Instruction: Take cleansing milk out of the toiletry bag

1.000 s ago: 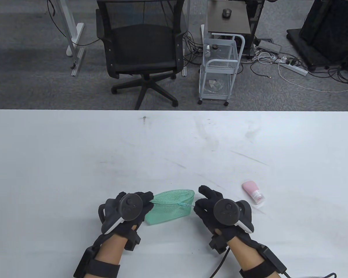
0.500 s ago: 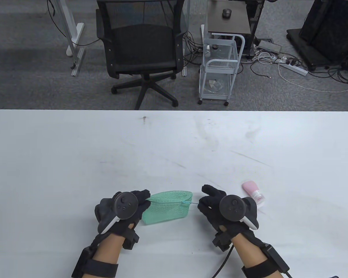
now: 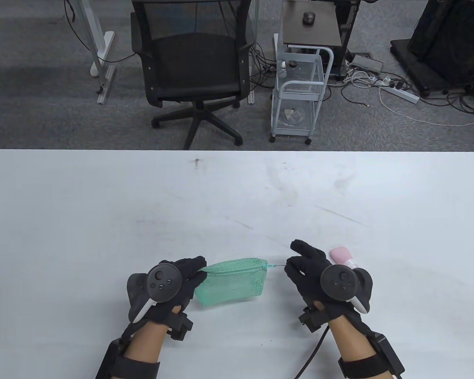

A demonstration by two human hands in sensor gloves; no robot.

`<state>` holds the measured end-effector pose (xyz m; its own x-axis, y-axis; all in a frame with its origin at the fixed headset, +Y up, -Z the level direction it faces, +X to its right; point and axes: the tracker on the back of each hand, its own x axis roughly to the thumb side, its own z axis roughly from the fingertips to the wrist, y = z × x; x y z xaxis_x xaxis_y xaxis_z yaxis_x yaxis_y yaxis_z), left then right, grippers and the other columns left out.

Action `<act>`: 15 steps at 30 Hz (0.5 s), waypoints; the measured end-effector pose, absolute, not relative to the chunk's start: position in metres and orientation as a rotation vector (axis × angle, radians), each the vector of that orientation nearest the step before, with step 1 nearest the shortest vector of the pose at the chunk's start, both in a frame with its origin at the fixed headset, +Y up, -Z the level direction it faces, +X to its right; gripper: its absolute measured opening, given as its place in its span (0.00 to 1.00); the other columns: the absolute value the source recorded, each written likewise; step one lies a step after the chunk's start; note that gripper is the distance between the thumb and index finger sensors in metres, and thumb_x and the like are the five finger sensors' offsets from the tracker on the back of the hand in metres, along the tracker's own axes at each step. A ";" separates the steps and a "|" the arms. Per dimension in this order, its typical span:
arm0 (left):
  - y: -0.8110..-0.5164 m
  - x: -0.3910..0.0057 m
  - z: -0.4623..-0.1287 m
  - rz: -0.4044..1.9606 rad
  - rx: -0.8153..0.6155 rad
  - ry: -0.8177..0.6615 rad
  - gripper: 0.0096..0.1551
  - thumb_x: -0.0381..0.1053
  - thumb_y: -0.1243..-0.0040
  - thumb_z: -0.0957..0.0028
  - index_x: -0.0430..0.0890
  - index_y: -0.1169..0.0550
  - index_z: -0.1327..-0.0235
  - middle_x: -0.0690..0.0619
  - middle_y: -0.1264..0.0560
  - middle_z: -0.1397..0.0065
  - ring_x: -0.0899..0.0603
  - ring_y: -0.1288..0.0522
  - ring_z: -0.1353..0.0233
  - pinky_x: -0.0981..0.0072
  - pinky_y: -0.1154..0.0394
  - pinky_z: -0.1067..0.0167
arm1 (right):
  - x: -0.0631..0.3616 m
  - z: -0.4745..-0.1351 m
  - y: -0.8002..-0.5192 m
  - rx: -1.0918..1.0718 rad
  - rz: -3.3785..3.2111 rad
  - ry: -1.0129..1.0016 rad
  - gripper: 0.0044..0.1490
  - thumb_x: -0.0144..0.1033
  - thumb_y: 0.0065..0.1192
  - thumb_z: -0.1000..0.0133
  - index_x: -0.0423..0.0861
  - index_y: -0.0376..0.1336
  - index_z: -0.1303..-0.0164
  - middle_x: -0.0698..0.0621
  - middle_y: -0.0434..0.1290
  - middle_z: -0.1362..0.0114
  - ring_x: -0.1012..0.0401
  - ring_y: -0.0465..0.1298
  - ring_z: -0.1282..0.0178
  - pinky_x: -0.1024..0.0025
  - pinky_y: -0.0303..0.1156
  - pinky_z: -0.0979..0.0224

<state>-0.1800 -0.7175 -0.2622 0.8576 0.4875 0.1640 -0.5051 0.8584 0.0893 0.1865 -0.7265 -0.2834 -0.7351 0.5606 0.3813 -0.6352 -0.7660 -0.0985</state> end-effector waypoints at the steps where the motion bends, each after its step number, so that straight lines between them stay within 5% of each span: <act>1: -0.717 -0.180 -0.262 0.525 0.138 -0.135 0.23 0.53 0.22 0.53 0.53 0.11 0.44 0.49 0.11 0.37 0.35 0.11 0.42 0.32 0.29 0.31 | 0.188 -0.284 -0.727 0.435 2.436 -0.297 0.22 0.34 0.75 0.43 0.31 0.78 0.50 0.32 0.69 0.20 0.26 0.70 0.28 0.28 0.65 0.31; 9: -0.716 -0.175 -0.259 0.492 0.132 -0.162 0.23 0.52 0.21 0.54 0.51 0.11 0.44 0.47 0.11 0.37 0.35 0.11 0.42 0.32 0.29 0.31 | 0.182 -0.286 -0.733 0.449 2.587 -0.243 0.22 0.34 0.73 0.42 0.31 0.78 0.48 0.31 0.69 0.20 0.26 0.69 0.29 0.28 0.65 0.31; 15: -0.717 -0.176 -0.259 0.502 0.140 -0.157 0.23 0.52 0.22 0.53 0.52 0.11 0.44 0.47 0.11 0.38 0.35 0.11 0.42 0.33 0.29 0.32 | 0.176 -0.282 -0.733 0.508 2.535 -0.217 0.30 0.37 0.74 0.42 0.32 0.73 0.37 0.29 0.67 0.19 0.25 0.69 0.29 0.28 0.65 0.32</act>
<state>-0.1761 -0.7171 -0.2588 0.8651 0.4667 0.1838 -0.4881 0.8676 0.0946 0.1759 -0.7325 -0.2824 -0.7828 0.4781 0.3982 -0.5389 -0.8409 -0.0496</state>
